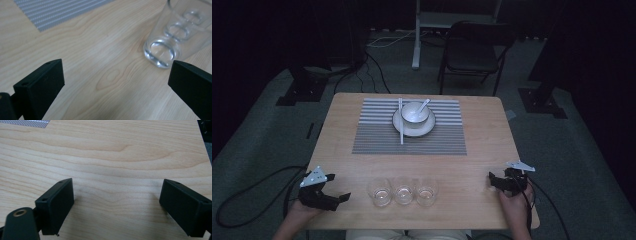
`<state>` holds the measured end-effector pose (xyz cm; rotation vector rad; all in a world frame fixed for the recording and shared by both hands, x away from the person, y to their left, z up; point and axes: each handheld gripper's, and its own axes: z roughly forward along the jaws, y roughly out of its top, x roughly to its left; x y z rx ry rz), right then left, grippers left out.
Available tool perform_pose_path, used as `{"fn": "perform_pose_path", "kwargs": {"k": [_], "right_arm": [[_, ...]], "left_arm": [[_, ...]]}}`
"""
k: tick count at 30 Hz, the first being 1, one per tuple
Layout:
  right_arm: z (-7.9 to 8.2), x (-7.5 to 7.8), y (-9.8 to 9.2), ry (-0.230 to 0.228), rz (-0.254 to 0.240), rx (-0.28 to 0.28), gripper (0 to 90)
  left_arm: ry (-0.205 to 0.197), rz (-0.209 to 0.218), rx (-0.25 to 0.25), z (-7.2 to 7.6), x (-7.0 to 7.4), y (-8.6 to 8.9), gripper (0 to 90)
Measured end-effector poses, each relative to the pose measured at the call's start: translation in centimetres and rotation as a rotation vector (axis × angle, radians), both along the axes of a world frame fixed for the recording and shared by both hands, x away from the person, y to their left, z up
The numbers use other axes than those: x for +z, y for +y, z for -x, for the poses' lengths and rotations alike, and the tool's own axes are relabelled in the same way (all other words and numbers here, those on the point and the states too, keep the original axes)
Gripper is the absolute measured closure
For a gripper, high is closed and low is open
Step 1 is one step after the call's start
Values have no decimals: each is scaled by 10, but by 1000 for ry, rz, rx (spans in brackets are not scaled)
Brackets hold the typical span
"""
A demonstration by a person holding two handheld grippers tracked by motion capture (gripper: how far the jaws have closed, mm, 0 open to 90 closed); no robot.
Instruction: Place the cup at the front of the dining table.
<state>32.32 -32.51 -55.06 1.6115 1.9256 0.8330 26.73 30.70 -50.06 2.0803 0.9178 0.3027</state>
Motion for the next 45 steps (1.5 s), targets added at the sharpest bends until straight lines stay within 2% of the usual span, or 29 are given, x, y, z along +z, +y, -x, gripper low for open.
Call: {"fn": "perform_pose_path", "kwargs": {"k": [3, 8, 10, 11, 13, 14, 25, 30, 31, 34, 37, 39, 44, 45], "right_arm": [[0, 0, 0, 0, 0, 0, 118], [0, 0, 0, 0, 0, 0, 118], [0, 0, 0, 0, 0, 0, 118], [0, 0, 0, 0, 0, 0, 118], [0, 0, 0, 0, 0, 0, 118], [0, 0, 0, 0, 0, 0, 118], [0, 0, 0, 0, 0, 0, 118], [0, 0, 0, 0, 0, 0, 117], [0, 0, 0, 0, 0, 0, 118], [0, 0, 0, -1, -1, 0, 118], [0, 0, 0, 0, 1, 1, 118], [0, 0, 0, -1, 0, 0, 118], [0, 0, 0, -1, 1, 1, 118], [0, 0, 0, -1, 1, 1, 118]], "left_arm": [[-9, -3, -10, -1, 3, -4, 5], [-19, 2, -64, -3, 11, -18, 5], [-27, -5, -63, -3, 12, -20, 5], [-26, 2, -87, -4, 15, -24, 5], [-32, -3, -89, -5, 17, -27, 6], [-34, 7, -112, -5, 20, -31, 6], [-62, 23, -226, -9, 38, -68, 5], [-54, 10, -258, -14, 37, -83, 5], [-49, 6, -277, -16, 37, -91, 5], [-40, -6, -311, -18, 38, -102, 5], [-42, -22, -323, -20, 38, -110, 5], [-35, -35, -354, -21, 38, -121, 5], [-27, -58, -372, -22, 37, -135, 5], [-27, -76, -386, -24, 38, -141, 5]]}}
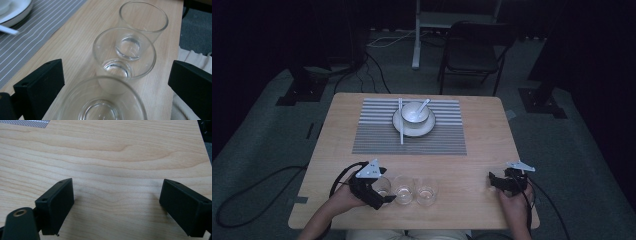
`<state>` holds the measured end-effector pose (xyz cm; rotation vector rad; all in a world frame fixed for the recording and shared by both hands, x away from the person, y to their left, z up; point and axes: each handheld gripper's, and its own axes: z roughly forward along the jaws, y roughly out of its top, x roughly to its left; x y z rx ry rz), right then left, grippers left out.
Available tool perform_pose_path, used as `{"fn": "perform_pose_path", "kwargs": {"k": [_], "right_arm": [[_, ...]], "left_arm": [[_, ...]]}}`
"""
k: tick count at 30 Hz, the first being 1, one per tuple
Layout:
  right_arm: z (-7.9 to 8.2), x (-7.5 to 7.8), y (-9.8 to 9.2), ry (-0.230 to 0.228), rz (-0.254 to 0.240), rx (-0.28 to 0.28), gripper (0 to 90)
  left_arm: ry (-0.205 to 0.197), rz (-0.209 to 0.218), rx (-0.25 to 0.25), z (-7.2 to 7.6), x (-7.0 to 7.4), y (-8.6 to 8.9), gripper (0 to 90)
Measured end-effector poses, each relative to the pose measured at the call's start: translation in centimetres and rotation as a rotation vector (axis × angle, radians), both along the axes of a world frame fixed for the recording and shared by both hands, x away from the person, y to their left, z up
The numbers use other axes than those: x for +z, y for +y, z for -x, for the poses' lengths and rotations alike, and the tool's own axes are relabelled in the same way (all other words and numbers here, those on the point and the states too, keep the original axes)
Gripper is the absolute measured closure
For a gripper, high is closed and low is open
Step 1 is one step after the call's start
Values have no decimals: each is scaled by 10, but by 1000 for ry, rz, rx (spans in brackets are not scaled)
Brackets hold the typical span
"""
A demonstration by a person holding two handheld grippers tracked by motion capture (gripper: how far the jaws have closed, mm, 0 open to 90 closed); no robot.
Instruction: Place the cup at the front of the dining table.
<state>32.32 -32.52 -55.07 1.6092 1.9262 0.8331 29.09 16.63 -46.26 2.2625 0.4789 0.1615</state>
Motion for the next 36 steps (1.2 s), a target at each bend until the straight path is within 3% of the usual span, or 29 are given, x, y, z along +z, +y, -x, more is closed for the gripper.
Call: {"fn": "perform_pose_path", "kwargs": {"k": [8, 12, 15, 21, 25, 27, 36], "right_arm": [[0, 0, 0, 0, 0, 0, 118], [0, 0, 0, 0, 0, 0, 118], [0, 0, 0, 0, 0, 0, 118], [0, 0, 0, 0, 0, 0, 118], [0, 0, 0, 0, 0, 0, 118], [0, 0, 0, 0, 0, 0, 118], [0, 0, 0, 0, 0, 0, 118]], "left_arm": [[-4, -60, -32, -4, 6, -22, 6], [16, -97, -59, -7, 3, -32, 6], [26, -138, -70, -8, 1, -38, 6], [9, -216, -73, -8, -2, -54, 36], [29, -252, -78, -10, -3, -58, 38], [13, -292, -76, -10, -4, -60, 62], [0, -363, -76, -9, -7, -66, 167]]}}
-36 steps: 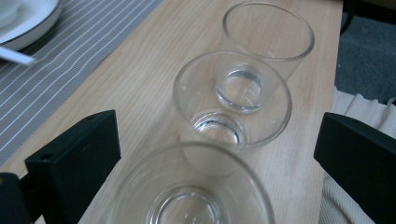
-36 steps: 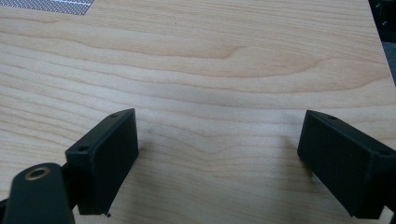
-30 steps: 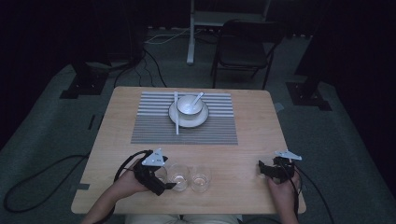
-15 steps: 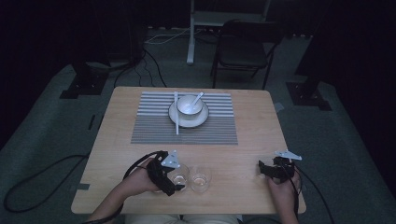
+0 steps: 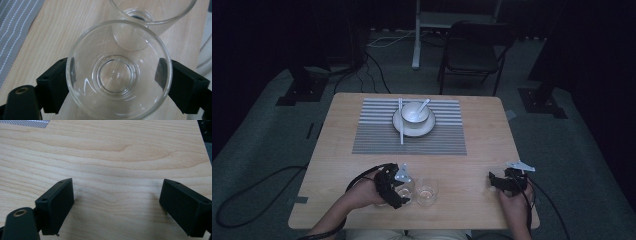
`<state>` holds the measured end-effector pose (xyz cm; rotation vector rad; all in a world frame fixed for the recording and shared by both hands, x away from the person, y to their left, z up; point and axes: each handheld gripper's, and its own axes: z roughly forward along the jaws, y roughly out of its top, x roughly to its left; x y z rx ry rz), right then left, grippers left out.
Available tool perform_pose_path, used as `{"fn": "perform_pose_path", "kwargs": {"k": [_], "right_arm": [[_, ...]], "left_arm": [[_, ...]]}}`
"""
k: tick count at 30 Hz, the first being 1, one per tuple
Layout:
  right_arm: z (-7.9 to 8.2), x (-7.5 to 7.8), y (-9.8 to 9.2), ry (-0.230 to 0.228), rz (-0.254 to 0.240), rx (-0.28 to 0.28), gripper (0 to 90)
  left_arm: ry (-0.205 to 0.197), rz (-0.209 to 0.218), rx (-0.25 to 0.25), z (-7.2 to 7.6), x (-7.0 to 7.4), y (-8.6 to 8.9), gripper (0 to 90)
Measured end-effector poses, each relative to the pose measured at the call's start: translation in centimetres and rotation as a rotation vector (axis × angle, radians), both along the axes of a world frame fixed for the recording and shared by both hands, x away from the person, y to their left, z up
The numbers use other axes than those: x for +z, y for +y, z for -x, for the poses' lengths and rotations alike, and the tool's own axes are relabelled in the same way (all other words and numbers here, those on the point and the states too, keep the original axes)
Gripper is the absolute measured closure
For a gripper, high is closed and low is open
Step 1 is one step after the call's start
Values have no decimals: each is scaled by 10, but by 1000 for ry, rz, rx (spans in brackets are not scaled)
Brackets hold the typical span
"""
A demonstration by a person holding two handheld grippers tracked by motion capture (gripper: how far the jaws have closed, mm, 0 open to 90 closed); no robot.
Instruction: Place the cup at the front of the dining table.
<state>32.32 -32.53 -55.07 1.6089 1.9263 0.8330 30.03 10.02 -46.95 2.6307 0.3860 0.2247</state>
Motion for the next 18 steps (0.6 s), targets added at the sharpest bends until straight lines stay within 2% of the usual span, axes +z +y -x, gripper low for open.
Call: {"fn": "perform_pose_path", "kwargs": {"k": [8, 18], "right_arm": [[0, 0, 0, 0, -1, 0, 118], [0, 0, 0, 0, -1, 0, 118]], "left_arm": [[25, 8, 23, -2, 1, 0, 176], [20, 6, 43, -7, 2, -1, 178]]}}
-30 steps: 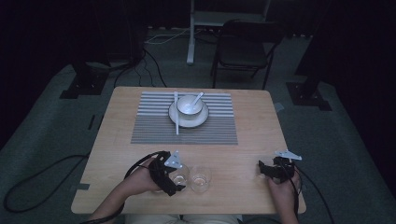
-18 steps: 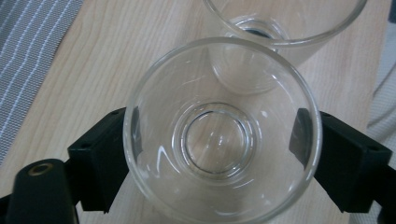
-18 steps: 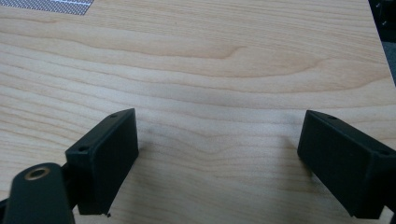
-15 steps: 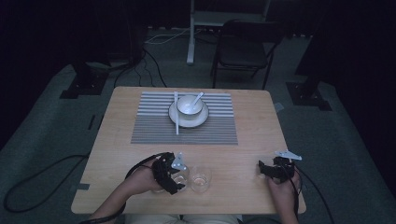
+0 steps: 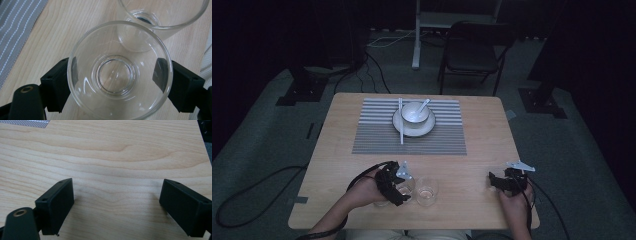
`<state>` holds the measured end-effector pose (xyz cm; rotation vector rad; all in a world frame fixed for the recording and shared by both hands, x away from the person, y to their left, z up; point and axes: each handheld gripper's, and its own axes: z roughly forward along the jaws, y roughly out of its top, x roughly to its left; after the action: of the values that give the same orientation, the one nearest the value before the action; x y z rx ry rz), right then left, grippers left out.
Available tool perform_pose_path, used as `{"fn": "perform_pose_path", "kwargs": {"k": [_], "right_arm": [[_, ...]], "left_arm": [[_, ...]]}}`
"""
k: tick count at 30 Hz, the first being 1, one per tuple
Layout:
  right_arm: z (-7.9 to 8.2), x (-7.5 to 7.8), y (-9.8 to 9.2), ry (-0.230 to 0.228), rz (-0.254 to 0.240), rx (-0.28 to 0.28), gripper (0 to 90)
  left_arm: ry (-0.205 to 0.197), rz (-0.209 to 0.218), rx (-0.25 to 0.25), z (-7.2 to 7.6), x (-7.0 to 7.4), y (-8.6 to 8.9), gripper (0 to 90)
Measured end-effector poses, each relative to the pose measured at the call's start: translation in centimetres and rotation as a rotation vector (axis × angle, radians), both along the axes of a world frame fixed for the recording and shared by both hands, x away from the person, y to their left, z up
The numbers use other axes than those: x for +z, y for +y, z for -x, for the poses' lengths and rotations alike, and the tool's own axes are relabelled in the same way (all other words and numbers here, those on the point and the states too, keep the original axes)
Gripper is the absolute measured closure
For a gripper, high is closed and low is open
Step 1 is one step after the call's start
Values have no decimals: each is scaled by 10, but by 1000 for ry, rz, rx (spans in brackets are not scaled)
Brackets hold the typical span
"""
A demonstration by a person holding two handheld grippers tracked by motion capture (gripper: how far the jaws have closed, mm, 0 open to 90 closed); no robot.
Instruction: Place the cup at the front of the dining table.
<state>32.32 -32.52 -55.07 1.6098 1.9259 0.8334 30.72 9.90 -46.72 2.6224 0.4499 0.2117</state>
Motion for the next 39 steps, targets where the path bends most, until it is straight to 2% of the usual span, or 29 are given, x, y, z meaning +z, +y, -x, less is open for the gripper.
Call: {"fn": "perform_pose_path", "kwargs": {"k": [6, 11, 13, 17, 18, 23, 26, 27, 35, 36, 37, 39], "right_arm": [[0, 0, 0, 0, 0, 0, 118], [0, 0, 0, 0, 0, 0, 118], [0, 0, 0, 0, 0, 0, 118], [0, 0, 0, 0, 0, 0, 118], [0, 0, 0, 0, 0, 0, 118], [0, 0, 0, 0, 0, 0, 118], [0, 0, 0, 0, 0, 0, 118], [0, 0, 0, 0, 0, 0, 118], [0, 0, 0, 0, 0, 0, 118], [0, 0, 0, 0, 0, 0, 118], [0, 0, 0, 0, 0, 0, 118], [0, 0, 0, 0, 0, 0, 118]], "left_arm": [[8, 15, 4, -7, 1, 1, 178], [-4, 33, 22, -12, 4, 1, 179], [-3, 50, 49, -20, 8, 3, 178], [-7, 45, 57, -23, 9, 4, 178], [-19, 40, 73, -27, 10, 6, 178], [-32, 43, 114, -36, 11, 12, 179], [-29, 59, 150, -42, 11, 16, 179], [-30, 49, 154, -44, 11, 18, 179], [-42, 57, 229, -58, 14, 32, 179], [-45, 68, 237, -61, 14, 36, 179], [-31, 79, 249, -63, 15, 39, 179], [-36, 91, 281, -68, 16, 46, 179]]}}
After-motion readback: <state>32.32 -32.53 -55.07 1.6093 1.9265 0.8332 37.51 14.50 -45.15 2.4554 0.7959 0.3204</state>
